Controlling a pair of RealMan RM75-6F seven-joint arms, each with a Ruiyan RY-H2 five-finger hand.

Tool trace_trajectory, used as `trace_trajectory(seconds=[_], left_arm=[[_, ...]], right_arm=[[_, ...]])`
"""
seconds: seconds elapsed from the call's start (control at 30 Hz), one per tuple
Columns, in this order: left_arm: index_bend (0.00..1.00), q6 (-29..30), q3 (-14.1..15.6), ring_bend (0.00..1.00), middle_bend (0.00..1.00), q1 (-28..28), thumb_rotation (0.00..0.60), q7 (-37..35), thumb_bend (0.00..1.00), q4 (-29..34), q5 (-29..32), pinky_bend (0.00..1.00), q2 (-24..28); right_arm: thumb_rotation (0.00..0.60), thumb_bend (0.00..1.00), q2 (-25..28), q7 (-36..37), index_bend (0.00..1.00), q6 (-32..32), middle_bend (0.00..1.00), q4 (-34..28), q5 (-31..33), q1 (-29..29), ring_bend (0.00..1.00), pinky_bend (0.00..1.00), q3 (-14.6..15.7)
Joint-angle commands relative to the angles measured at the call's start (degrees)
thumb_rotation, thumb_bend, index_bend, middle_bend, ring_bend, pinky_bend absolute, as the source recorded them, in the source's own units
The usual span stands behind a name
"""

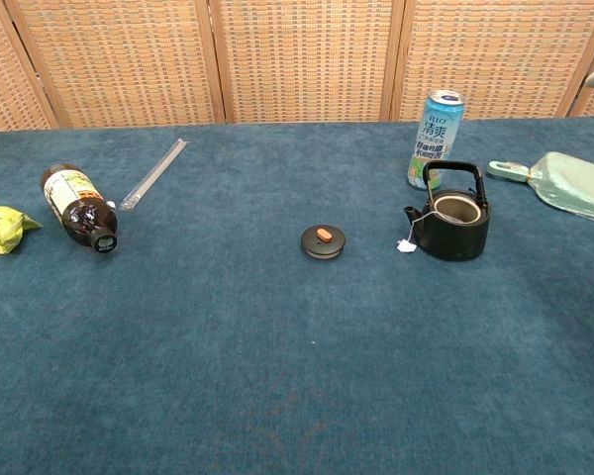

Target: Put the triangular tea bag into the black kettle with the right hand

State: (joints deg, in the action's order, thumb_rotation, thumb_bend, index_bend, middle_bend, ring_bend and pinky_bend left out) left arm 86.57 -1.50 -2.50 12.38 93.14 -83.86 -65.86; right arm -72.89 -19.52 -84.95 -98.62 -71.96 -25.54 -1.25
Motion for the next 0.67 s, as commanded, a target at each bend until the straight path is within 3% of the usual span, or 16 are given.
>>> trace_trajectory(seconds=[0.03,0.13,0.37,0.67], left_arm=[[0.00,-0.07,0.06,0.00,0.00,-0.05,0.600,0.03,0.35,0.18,-0.16,0.00,-0.04],[0.00,-0.26,0.35,0.00,0.00,-0.18,0.600,0.03,0.35,0.36,-0.78,0.00,-0.17],[0.00,0.54,0.78,0.00,0.00,-0.22,0.600,-0.09,0.35,0.40,-2.80,0.00,-0.39],[0.00,0.58,0.67,0.00,0.00,-0.28,0.600,0.23,0.35,0.33,-2.90,0.00,-0.56]], right_arm=[[0.535,0.66,-1.25,-1.54,0.11,-2.15,0.21,0.39,-1.38,2.07,0.16,0.33,0.32],[0.573,0.65,-2.02,-2.66,0.11,-3.28,0.20,1.02,-2.34,3.56,0.14,0.30,0.54],[0.573,0.62,-3.10,-3.53,0.11,-4.04,0.15,1.66,-4.09,5.88,0.08,0.21,0.23],[0.576,0.60,-4.11,-5.42,0.11,-4.35,0.14,2.50,-5.11,7.21,0.05,0.16,-0.62]])
